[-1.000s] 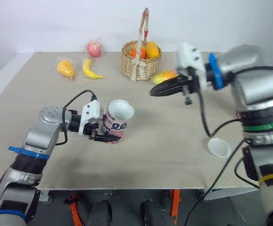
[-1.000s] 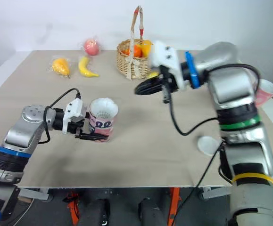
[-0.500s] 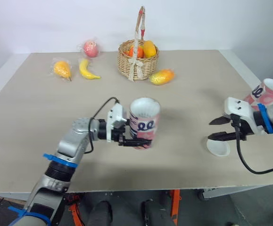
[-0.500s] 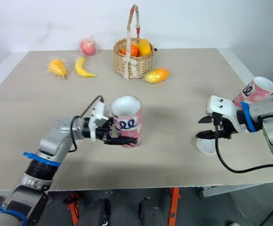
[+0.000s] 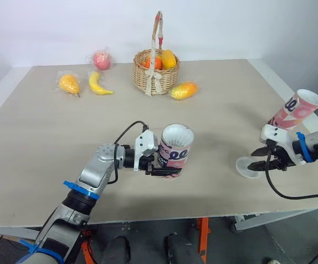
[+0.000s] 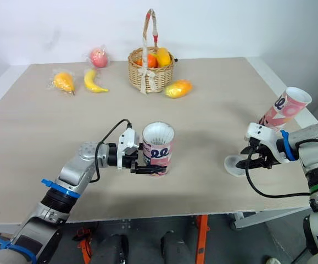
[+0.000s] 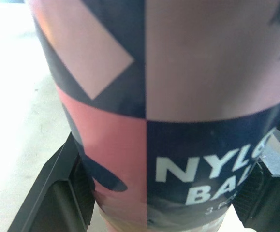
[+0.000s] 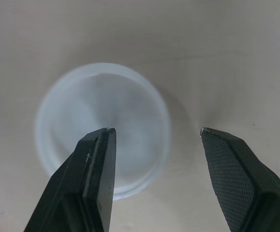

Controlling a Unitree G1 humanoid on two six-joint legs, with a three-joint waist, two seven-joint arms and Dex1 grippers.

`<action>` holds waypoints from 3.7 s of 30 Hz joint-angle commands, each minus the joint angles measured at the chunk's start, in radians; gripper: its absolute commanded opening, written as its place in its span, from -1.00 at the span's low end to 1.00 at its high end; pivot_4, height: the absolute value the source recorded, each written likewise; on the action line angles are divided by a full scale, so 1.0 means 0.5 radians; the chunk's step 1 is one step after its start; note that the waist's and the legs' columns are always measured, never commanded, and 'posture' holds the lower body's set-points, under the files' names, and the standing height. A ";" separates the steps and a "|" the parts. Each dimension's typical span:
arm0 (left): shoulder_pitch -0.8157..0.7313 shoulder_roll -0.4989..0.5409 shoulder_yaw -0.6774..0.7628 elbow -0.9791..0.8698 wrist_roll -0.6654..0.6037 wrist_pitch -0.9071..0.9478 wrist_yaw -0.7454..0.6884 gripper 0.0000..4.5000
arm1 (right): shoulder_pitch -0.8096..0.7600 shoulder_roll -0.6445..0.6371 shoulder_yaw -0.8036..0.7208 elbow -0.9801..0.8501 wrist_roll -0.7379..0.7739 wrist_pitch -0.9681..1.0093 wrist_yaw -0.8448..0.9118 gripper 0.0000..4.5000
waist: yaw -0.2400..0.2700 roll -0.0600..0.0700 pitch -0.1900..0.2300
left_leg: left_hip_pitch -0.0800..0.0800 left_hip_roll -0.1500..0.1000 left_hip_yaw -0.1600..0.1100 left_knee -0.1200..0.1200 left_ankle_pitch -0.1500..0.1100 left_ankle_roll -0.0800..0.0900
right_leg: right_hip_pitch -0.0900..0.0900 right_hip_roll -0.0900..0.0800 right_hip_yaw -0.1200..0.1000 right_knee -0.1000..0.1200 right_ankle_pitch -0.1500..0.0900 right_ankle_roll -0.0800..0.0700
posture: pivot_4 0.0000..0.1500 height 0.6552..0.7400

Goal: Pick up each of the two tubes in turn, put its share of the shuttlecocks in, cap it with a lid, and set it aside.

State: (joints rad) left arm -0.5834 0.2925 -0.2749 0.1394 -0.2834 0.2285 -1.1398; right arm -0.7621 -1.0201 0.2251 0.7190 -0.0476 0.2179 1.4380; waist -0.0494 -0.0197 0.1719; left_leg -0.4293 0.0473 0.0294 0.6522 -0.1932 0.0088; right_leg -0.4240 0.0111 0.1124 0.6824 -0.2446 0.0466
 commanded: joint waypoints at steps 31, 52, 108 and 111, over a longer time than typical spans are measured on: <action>0.106 0.031 -0.019 0.327 0.133 -0.357 0.024 0.43 | -0.612 0.184 -0.150 -1.455 0.822 0.788 0.336 -0.99 | 0.001 0.011 -0.002 | 0.011 0.001 -0.003 -0.002 -0.001 -0.001 | 0.011 0.000 -0.003 -0.001 -0.001 -0.002 | 1.00 1.00; 0.054 0.051 -0.021 0.461 0.136 -0.492 -0.016 0.43 | -1.030 0.716 0.385 -1.316 0.307 0.182 0.202 -0.99 | 0.004 0.009 -0.003 | 0.009 0.003 -0.001 -0.001 0.000 -0.001 | 0.008 0.000 -0.004 -0.001 -0.005 -0.011 | 1.00 1.00; 0.079 0.060 0.036 0.448 0.146 -0.441 -0.002 0.43 | -0.962 0.594 0.204 -1.322 0.672 0.559 0.320 -0.78 | 0.001 -0.013 -0.028 | 0.025 0.006 0.002 -0.033 -0.002 -0.002 | 0.004 0.002 -0.004 -0.001 -0.014 -0.023 | 1.00 1.00; 0.079 0.066 0.038 0.448 0.148 -0.439 -0.002 0.43 | -0.944 0.573 0.199 -1.385 0.731 0.615 0.335 -0.99 | 0.001 -0.013 -0.028 | 0.025 0.006 0.001 -0.033 -0.002 -0.002 | 0.004 0.002 -0.005 -0.001 -0.014 -0.022 | 1.00 1.00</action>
State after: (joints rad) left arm -0.5583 0.2998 -0.2585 0.3244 -0.2456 -0.0157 -1.1551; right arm -1.2261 -0.7205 0.3683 0.0607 0.2916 0.5088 1.5708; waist -0.0488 -0.0265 0.1577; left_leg -0.4170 0.0500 0.0297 0.6358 -0.1943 0.0077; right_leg -0.4220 0.0119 0.1099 0.6817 -0.2519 0.0347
